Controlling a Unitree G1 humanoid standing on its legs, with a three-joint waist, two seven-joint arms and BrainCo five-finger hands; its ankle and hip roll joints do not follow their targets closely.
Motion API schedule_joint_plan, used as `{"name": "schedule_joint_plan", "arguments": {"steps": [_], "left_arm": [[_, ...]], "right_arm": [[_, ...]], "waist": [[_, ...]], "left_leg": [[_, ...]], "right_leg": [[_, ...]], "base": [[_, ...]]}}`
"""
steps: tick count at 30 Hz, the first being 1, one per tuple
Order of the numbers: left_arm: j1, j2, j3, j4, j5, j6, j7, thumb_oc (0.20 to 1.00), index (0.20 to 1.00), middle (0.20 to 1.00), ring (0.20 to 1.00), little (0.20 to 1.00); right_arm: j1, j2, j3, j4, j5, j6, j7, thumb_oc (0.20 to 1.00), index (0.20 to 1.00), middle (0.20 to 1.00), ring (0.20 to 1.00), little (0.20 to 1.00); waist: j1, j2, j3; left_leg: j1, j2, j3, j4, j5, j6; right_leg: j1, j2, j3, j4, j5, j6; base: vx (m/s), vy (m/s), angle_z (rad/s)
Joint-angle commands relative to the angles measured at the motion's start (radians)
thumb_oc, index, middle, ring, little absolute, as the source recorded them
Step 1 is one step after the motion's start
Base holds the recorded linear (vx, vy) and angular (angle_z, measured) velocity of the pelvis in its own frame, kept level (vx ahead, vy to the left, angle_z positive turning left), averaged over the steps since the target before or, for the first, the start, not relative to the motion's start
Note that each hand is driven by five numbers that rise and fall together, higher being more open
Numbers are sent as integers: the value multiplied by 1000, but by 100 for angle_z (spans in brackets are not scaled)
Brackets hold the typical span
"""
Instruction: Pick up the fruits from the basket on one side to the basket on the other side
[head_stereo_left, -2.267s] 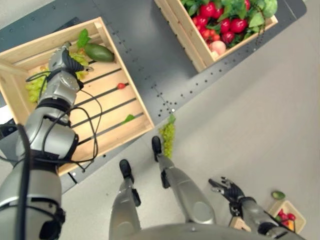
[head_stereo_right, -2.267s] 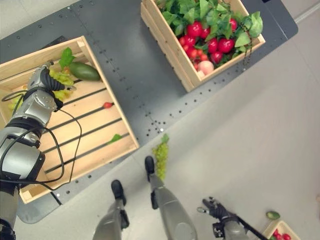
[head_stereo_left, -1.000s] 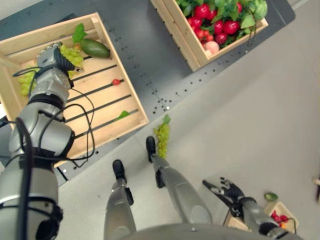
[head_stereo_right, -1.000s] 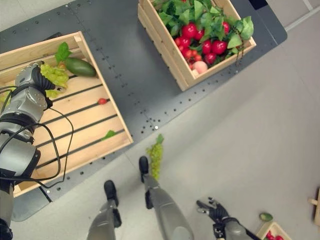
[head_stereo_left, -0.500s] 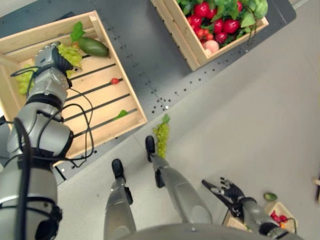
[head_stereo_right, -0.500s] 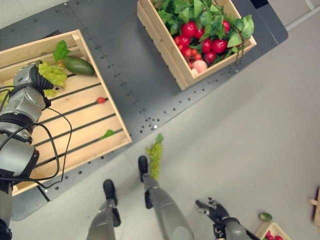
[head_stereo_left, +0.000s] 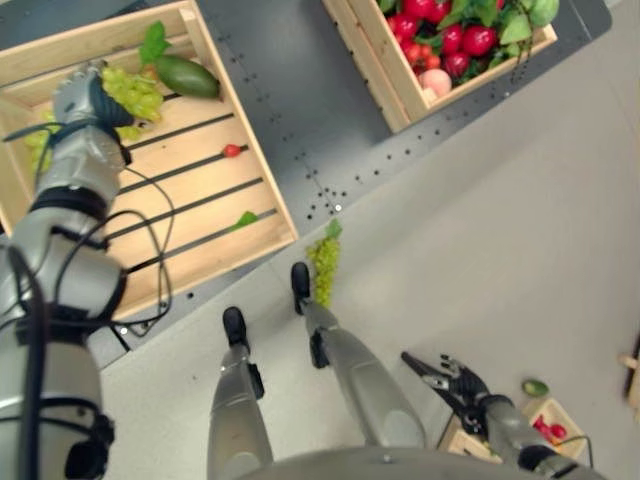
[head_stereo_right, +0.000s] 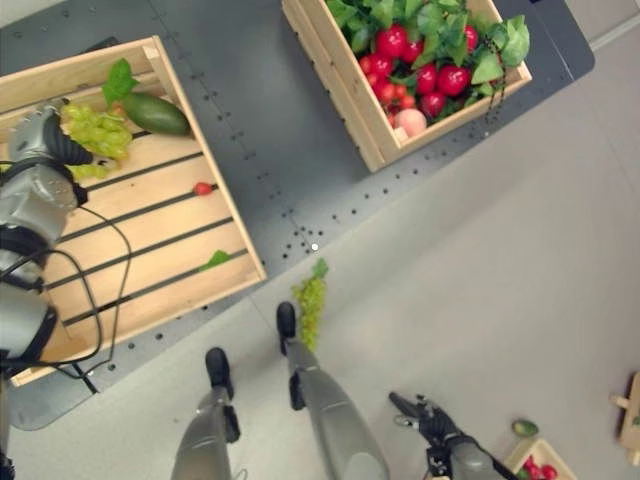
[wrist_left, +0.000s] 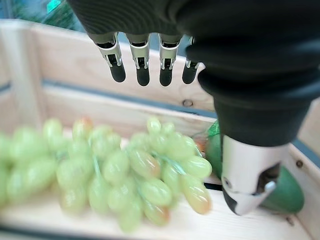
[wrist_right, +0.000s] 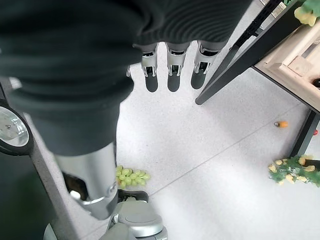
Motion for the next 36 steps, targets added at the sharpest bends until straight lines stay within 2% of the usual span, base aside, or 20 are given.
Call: {"name": "schedule_joint_plan", "arguments": {"steps": [1, 5, 6, 10, 12, 13, 17, 28, 36], "left_arm": [[34, 130, 45, -9, 54, -8, 75, 1000, 1000, 1000, 1000, 1000], [5, 131, 28, 2, 61, -11, 94, 1000, 1000, 1000, 1000, 1000], [3, 132, 25, -40, 69, -23, 115, 1000, 1000, 1000, 1000, 1000], [-12, 100, -3, -64, 62, -15, 115, 1000, 1000, 1000, 1000, 1000], [-45, 72, -20, -8, 57, -8, 106, 1000, 1000, 1000, 1000, 1000], [-62, 33, -35, 52, 51, -1, 59, 1000, 1000, 1000, 1000, 1000], [-119, 10, -53, 100, 36, 3, 45, 1000, 1000, 1000, 1000, 1000], [-218, 18, -86, 270, -6, 29, -52, 1000, 1000, 1000, 1000, 1000], [-250, 18, -109, 270, 15, 34, -60, 1000, 1000, 1000, 1000, 1000]], "right_arm": [[62, -40, 9, -10, 19, -25, -22, 1000, 1000, 1000, 1000, 1000], [66, -31, 13, 5, 9, -22, -22, 1000, 1000, 1000, 1000, 1000], [70, -29, 16, 2, 12, -26, -23, 1000, 1000, 1000, 1000, 1000], [58, -39, 22, -5, 32, -36, -37, 1000, 1000, 1000, 1000, 1000], [64, -45, 13, 2, 38, -35, -37, 1000, 1000, 1000, 1000, 1000], [61, -55, 7, 1, 33, -33, -40, 1000, 1000, 1000, 1000, 1000], [59, -61, 14, -5, 17, -32, -39, 1000, 1000, 1000, 1000, 1000], [21, -26, 70, 42, -2, 4, -21, 1000, 1000, 1000, 1000, 1000], [28, -25, 58, 55, 12, 15, -5, 1000, 1000, 1000, 1000, 1000]], "waist": [[2, -21, 7], [0, -30, 6], [3, -30, 7], [17, -21, 13], [23, -11, 16], [27, -1, 18], [22, 2, 10], [-14, -40, -12], [-11, -27, -18]], "left_leg": [[-15, -7, -15, 64, -10, 76], [-39, -7, -24, 77, -10, 77], [-44, -10, -29, 80, -9, 77], [-69, -19, -52, 95, -9, 81], [-73, -23, -63, 102, -9, 85], [-68, -28, -65, 100, -11, 91], [-64, -32, -58, 96, -14, 94], [-31, -21, -18, 71, -11, 84], [-42, -25, -25, 57, -3, 86]], "right_leg": [[28, -23, -18, 137, -126, 130], [15, -27, -26, 133, -121, 127], [12, -27, -28, 134, -123, 126], [3, -37, -42, 144, -130, 125], [11, -45, -54, 146, -130, 129], [16, -48, -57, 149, -133, 129], [15, -46, -48, 155, -135, 127], [18, -27, -11, 143, -120, 132], [1, -32, -19, 145, -122, 131]], "base": [[0, 0, 0], [0, -18, 11], [10, 2, 20], [-10, 17, 16], [-6, 36, 16], [-8, 52, 13], [-13, 62, 2], [3, 7, -7], [17, -18, -6]]}}
